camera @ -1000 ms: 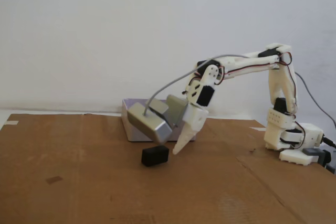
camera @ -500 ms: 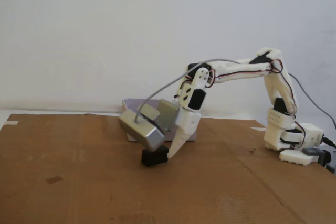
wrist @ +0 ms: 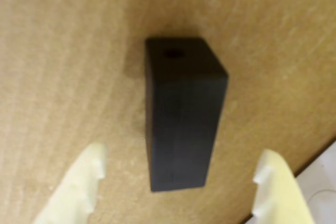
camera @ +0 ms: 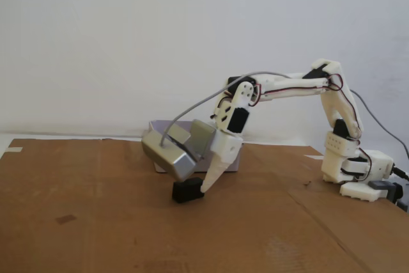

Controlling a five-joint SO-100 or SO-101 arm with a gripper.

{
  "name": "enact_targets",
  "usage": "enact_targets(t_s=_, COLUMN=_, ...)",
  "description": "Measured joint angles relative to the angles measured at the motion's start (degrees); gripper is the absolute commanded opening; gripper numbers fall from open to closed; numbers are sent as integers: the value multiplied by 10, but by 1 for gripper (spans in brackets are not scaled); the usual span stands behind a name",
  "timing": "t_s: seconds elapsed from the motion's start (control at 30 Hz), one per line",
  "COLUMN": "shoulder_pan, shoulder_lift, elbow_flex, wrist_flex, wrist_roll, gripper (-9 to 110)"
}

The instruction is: Grasp a block and put it in the box.

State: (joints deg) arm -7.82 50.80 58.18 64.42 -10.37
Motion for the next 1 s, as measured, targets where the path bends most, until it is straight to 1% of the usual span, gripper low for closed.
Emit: enact_targets(t_s=1.0, shoulder_pan=0, shoulder_lift=-49, elbow_flex=0, wrist_flex=-19, wrist_roll=11, gripper=34)
